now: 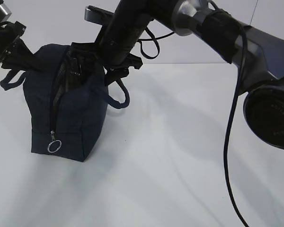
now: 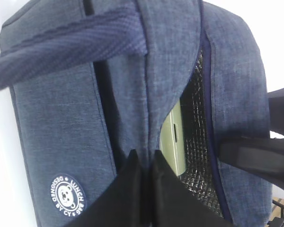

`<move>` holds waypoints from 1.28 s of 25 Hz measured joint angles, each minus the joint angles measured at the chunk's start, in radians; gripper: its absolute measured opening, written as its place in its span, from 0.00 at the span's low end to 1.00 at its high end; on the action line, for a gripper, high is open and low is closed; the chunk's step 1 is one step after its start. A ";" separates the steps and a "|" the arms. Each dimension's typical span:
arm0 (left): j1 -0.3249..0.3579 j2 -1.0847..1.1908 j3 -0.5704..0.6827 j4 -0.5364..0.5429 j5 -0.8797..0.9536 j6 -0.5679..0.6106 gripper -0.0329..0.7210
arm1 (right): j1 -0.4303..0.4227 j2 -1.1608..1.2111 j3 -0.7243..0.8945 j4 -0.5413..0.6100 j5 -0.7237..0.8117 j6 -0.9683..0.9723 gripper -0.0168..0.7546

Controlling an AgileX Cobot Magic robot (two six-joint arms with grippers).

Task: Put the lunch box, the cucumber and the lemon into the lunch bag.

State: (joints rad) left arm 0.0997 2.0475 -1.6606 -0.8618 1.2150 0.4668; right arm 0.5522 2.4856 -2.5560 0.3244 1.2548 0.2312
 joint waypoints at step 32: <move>-0.112 0.000 0.000 -0.171 -0.016 -0.040 0.03 | 0.000 -0.107 0.032 -0.238 0.023 -0.052 0.04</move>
State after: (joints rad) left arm -0.0123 2.0475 -1.6606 -1.0326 1.1989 0.4268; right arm 0.5522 2.3783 -2.5240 0.0861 1.2777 0.1796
